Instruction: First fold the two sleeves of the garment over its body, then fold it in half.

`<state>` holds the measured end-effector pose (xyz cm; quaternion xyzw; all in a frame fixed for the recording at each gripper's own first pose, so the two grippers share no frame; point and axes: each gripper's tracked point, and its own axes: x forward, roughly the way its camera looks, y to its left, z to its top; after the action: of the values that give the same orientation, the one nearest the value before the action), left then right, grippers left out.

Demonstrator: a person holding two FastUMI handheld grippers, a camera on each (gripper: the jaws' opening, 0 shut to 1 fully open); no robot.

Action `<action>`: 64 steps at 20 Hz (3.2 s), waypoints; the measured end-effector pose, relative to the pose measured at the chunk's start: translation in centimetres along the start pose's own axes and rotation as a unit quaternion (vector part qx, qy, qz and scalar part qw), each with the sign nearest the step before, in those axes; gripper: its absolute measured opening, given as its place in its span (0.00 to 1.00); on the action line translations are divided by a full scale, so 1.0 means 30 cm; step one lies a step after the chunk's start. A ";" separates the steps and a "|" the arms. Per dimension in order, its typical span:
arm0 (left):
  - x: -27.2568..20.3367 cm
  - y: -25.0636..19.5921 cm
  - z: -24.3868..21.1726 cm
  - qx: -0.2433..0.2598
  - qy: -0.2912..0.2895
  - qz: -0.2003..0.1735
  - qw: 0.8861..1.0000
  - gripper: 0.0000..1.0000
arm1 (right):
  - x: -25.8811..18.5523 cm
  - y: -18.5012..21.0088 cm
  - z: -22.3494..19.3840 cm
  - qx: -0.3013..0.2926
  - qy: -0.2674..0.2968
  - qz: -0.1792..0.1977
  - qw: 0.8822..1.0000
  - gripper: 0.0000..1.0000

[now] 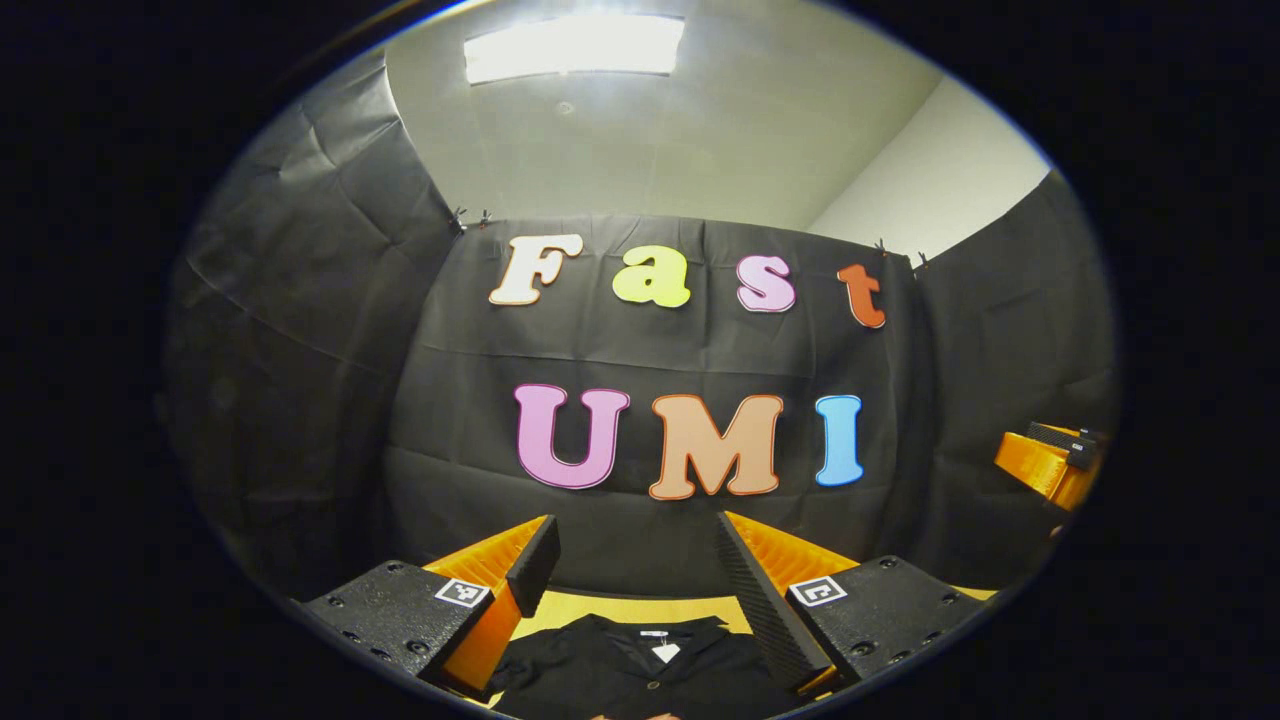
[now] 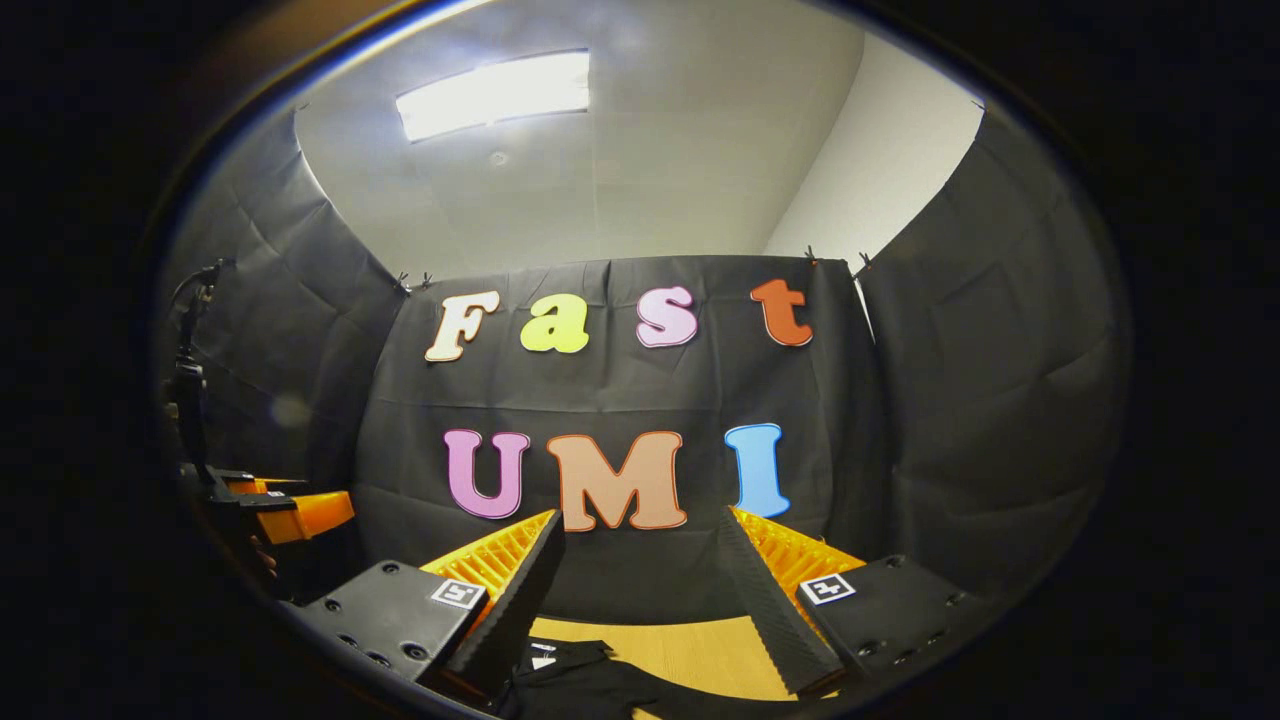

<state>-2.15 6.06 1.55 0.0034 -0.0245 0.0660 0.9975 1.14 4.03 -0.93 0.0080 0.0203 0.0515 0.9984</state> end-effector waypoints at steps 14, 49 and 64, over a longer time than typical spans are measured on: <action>-0.026 0.184 -0.045 0.002 0.015 0.036 0.999 0.92 | 0.047 0.055 -0.067 0.014 0.028 -0.008 0.999 0.99; 0.095 0.072 -0.114 0.001 0.036 0.022 0.999 0.93 | -0.109 -0.744 -1.074 -0.038 0.450 -0.081 0.889 0.99; 0.108 -0.068 -0.124 0.041 0.050 0.046 0.997 0.92 | -0.371 -0.955 -1.499 -0.043 0.626 -0.072 0.776 0.99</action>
<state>1.50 4.50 -2.00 0.0402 0.0276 0.1125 0.9925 -8.83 -24.98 -45.94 -0.0703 0.6386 -0.0259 0.7658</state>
